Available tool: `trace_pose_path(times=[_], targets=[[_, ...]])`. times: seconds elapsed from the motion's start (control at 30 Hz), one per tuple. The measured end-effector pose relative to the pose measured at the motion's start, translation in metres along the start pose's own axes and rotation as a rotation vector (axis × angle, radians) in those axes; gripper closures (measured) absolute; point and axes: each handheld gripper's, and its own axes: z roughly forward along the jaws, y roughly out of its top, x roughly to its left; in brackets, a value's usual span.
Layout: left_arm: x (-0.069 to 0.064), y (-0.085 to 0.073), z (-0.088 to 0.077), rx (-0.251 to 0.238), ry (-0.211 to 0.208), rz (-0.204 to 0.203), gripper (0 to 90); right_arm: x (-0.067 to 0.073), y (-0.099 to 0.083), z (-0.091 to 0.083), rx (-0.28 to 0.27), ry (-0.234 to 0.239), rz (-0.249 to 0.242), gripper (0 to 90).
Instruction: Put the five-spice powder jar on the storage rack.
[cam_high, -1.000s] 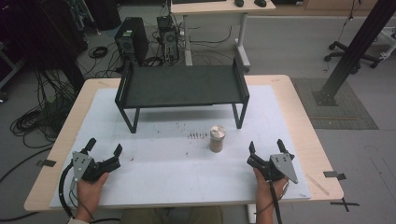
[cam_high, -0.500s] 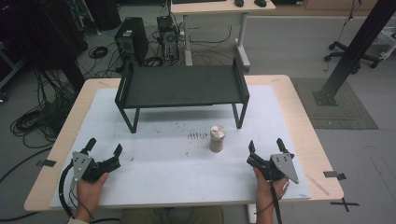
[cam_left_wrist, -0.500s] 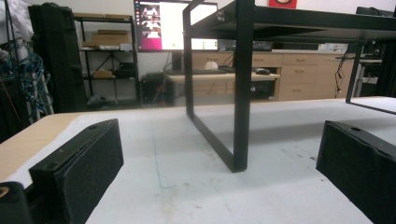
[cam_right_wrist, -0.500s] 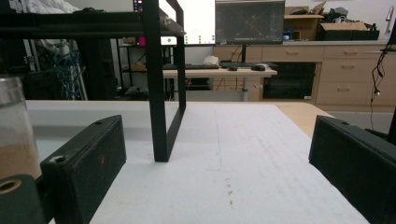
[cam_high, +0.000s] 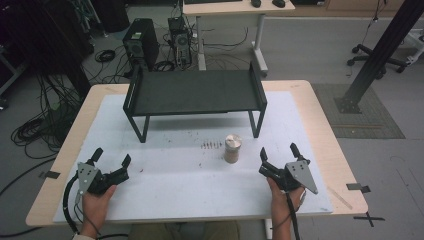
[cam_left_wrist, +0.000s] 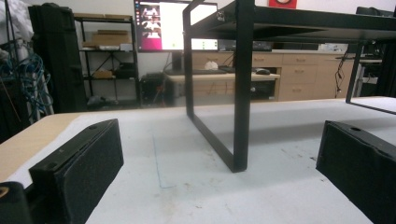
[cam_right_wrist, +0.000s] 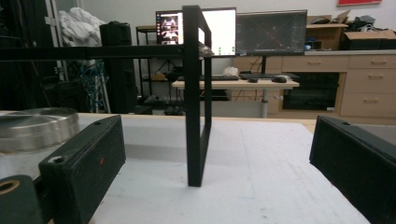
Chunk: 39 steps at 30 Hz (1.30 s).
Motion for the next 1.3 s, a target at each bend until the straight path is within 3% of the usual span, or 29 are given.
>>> trace_pose_path(times=[0.23, 0.67, 1.3], targets=[[0.000, 0.000, 0.000, 0.000, 0.000, 0.000, 0.9, 0.012, 0.005, 0.001, -0.016, 0.051, 0.007, 3.2], [0.000, 0.000, 0.000, -0.001, 0.000, 0.000, 0.8, 0.050, 0.005, 0.013, -0.006, 0.176, -0.004, 3.2], [0.000, 0.000, 0.000, -0.001, 0.000, -0.001, 0.8, 0.079, -0.005, 0.033, 0.013, 0.226, -0.001, 3.3]])
